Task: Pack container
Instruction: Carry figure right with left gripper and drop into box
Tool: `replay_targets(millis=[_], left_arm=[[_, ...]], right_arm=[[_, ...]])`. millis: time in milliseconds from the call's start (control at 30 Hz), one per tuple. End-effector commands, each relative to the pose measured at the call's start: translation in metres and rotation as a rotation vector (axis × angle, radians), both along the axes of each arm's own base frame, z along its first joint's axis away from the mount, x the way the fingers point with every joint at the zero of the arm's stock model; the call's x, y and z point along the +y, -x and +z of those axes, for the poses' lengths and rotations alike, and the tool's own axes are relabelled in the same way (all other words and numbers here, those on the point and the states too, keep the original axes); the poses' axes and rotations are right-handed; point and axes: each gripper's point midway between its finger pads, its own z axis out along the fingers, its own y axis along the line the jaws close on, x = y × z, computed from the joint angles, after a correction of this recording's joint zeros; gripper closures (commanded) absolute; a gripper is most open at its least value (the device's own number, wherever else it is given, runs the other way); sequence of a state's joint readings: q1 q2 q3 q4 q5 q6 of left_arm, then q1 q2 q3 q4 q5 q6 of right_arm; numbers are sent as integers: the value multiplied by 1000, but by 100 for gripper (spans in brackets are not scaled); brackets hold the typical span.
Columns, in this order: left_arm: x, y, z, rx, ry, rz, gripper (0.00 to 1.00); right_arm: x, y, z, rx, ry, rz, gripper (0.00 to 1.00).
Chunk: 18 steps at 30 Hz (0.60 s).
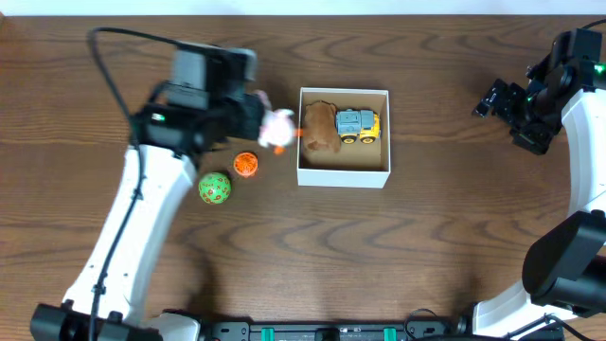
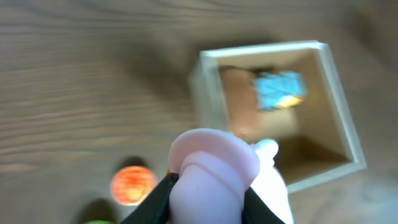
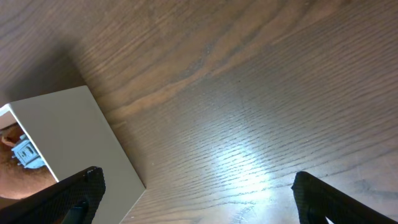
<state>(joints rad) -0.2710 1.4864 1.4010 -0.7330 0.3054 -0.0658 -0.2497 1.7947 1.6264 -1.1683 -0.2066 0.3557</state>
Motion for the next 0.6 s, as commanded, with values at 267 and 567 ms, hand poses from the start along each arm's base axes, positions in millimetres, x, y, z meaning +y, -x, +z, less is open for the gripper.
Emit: replay_targets(millis=[267,567], left_arm=[[-63,5,-53,138,-39,186,75],[-100,2,-126,272,-57,246,76]], right_arm=[[4,2,-5,21,-6,7,1],[5,3,-6,27,-7,10,1]])
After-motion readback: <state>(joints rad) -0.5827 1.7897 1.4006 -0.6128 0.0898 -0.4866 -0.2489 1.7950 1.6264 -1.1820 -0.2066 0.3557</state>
